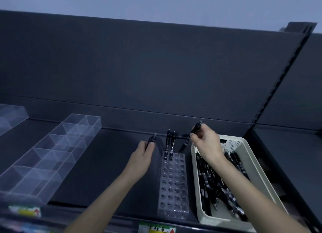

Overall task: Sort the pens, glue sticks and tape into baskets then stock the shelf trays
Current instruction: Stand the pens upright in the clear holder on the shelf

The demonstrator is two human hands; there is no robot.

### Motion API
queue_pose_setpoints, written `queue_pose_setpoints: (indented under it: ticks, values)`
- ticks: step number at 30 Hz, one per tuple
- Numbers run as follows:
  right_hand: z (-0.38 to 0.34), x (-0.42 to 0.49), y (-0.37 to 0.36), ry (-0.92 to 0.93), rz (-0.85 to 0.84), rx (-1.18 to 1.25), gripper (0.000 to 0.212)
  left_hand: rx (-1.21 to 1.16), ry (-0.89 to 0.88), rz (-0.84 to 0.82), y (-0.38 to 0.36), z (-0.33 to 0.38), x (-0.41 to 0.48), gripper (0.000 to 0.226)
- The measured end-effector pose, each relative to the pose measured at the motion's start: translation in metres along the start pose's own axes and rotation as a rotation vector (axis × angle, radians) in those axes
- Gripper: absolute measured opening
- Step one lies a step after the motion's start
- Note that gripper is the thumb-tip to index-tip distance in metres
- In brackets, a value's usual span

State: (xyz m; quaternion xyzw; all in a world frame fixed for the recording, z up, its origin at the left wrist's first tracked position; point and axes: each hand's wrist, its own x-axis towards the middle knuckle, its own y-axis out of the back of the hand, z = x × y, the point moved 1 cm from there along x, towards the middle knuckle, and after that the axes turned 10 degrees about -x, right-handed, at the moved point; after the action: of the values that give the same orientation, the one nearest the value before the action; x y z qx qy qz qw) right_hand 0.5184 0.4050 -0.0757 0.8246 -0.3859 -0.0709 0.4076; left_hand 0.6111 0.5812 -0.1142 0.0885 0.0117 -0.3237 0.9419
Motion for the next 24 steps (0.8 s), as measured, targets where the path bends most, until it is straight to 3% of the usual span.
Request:
queue_pose_setpoints:
  ticks: [2,7,12,24]
  values:
    - [-0.001,0.001,-0.008,0.046,-0.024,-0.077,0.008,-0.099,0.036,0.0,-0.002,-0.002,-0.001,0.024]
    - [0.002,0.003,-0.024,0.088,-0.094,-0.201,0.015,-0.087,0.015,-0.029,0.001,-0.01,0.0,0.013]
    - [0.002,0.003,-0.034,0.101,-0.175,-0.278,0.015,-0.152,-0.007,-0.067,0.003,-0.016,0.003,0.02]
    - [0.001,-0.002,-0.04,0.138,-0.194,-0.387,0.012,-0.229,0.012,-0.105,0.002,-0.02,0.006,0.03]
